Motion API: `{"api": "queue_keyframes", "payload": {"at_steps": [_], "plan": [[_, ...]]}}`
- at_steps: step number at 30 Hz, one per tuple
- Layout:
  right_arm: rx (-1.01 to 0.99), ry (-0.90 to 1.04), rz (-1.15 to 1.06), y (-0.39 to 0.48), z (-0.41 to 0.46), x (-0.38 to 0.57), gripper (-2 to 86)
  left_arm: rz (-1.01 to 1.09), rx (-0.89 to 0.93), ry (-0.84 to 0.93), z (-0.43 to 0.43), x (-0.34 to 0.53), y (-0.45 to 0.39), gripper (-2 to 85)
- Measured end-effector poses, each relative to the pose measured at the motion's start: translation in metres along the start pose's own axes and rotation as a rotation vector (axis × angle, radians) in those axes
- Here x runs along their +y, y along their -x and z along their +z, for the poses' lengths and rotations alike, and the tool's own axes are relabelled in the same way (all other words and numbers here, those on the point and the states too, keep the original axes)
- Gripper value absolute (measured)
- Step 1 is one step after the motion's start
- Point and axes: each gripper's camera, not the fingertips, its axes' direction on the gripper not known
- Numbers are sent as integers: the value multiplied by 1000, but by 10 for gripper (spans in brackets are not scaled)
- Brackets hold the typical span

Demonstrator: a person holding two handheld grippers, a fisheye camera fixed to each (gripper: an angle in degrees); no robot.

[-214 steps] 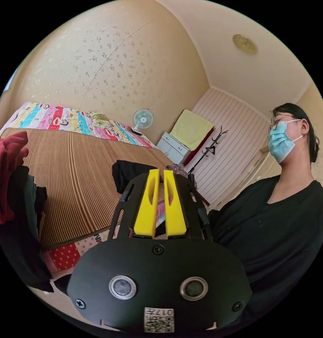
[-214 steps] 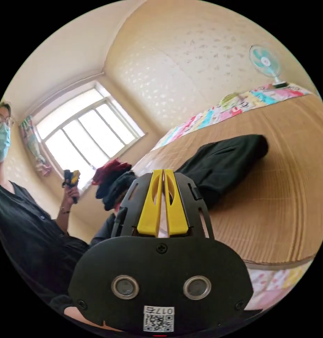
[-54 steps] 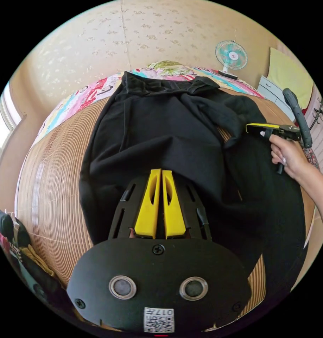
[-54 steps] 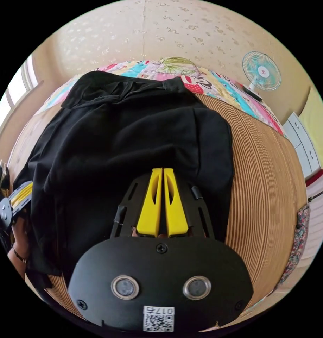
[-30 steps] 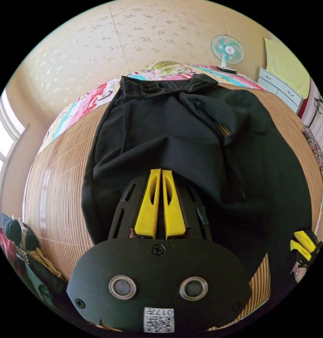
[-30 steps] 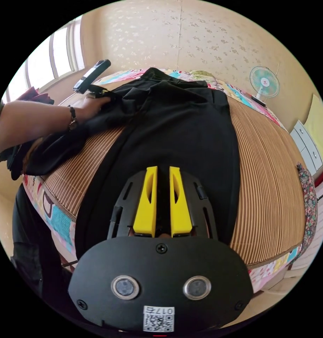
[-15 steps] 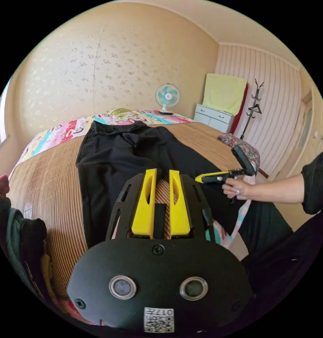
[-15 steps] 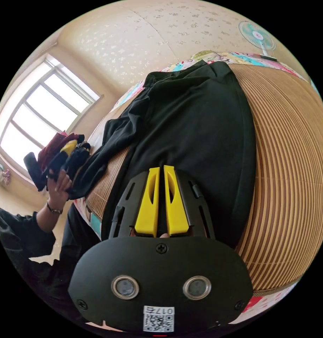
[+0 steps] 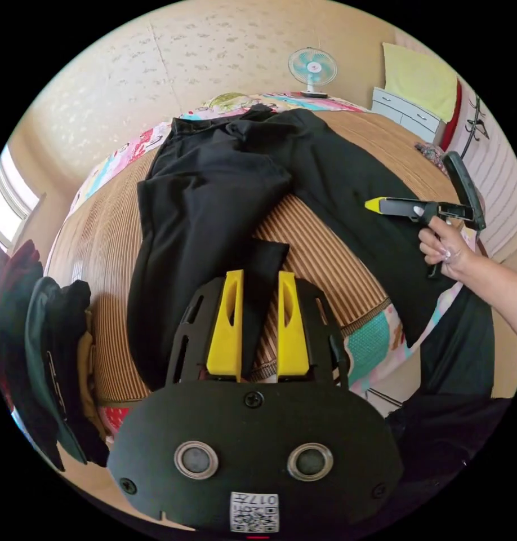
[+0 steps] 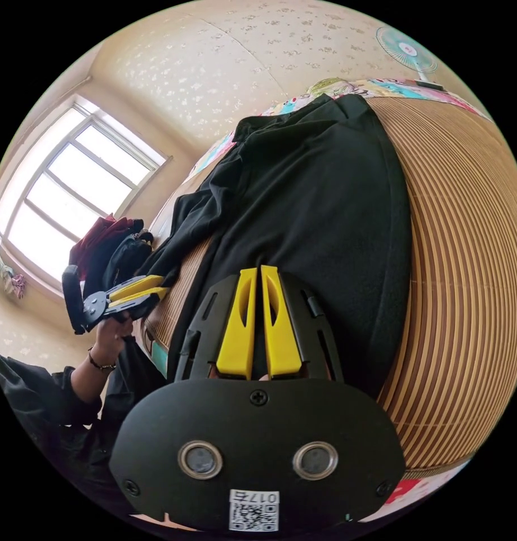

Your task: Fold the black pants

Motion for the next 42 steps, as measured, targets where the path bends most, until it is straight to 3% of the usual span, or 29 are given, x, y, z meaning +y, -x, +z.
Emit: {"api": "queue_keyframes", "payload": {"at_steps": [7,13,18,25,26,30,32,35,39,42], "plan": [[-46,-6,19,17,9,-9,15,-116,355,19,-47,14,55,16],[-53,-11,17,43,26,-18,18,184,770,-46,-140,56,66,5],[-54,-14,19,69,48,-26,17,330,529,58,-183,85,27,3],[-63,-17,25,102,79,-39,17,274,421,301,-111,63,-27,43],[-62,-18,26,109,85,-41,18,272,437,284,-109,58,-31,59],[-6,-28,26,143,107,-49,20,176,786,62,-132,48,-9,64],[44,-16,43,164,116,-56,23,83,786,-35,-145,48,13,65],[165,10,48,211,117,-62,28,-88,543,-110,-173,51,50,77],[289,-274,34,273,54,-25,47,-188,216,7,-182,50,73,107],[335,-260,88,278,28,-15,78,-263,169,-6,-183,53,82,111]]}}
